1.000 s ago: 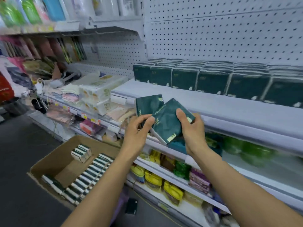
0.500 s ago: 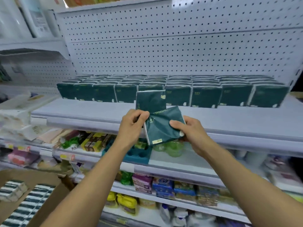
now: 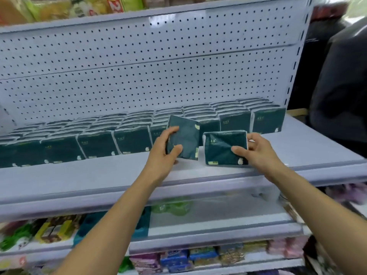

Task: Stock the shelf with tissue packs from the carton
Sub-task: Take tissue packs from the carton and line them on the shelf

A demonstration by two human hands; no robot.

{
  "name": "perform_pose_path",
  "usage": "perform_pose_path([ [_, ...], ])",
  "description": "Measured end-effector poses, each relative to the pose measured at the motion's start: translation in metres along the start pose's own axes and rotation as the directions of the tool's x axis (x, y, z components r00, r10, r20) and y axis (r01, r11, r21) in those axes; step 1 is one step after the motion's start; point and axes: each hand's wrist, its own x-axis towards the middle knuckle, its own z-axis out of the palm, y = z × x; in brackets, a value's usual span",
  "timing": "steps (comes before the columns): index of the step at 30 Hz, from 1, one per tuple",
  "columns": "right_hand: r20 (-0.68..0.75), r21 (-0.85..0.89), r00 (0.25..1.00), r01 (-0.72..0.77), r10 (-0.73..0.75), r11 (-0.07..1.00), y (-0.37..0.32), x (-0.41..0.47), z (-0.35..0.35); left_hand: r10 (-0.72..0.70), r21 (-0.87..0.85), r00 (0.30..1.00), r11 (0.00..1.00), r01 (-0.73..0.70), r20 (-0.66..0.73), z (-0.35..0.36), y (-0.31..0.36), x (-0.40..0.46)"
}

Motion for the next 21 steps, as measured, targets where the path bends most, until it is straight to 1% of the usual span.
perform_pose_path([
  [2, -0.025, -0.039, 1.0, 0.001, -0.002, 0.999, 0.001, 0.009, -0.007, -0.039, -0.091, 0.998, 0.995, 0.044, 0.052, 0.006, -0.002, 0.01],
  [5, -0.115, -0.147, 0.993, 0.017, -0.034, 0.989, 0.003, 0.018, -0.019, -0.101, -0.069, 0.994, 0.992, 0.103, 0.029, 0.013, -0.008, 0.021],
  [8, -0.194, -0.182, 0.98, 0.0, -0.035, 0.983, 0.008, 0.03, -0.034, -0.106, -0.092, 0.994, 0.99, 0.108, 0.029, 0.017, -0.013, 0.031],
  [13, -0.256, -0.169, 0.966, -0.028, -0.016, 0.985, 0.015, 0.06, -0.048, -0.06, -0.156, 0.997, 0.985, 0.067, 0.054, 0.024, -0.014, 0.042],
  [17, -0.249, -0.228, 0.967, -0.014, -0.044, 0.974, 0.019, 0.082, -0.046, -0.062, -0.168, 0.992, 0.983, 0.08, 0.107, 0.028, -0.016, 0.052],
  [21, -0.252, -0.206, 0.966, 0.009, -0.062, 0.979, 0.022, 0.098, -0.041, -0.083, -0.088, 0.983, 0.991, 0.098, 0.162, 0.032, -0.015, 0.059],
])
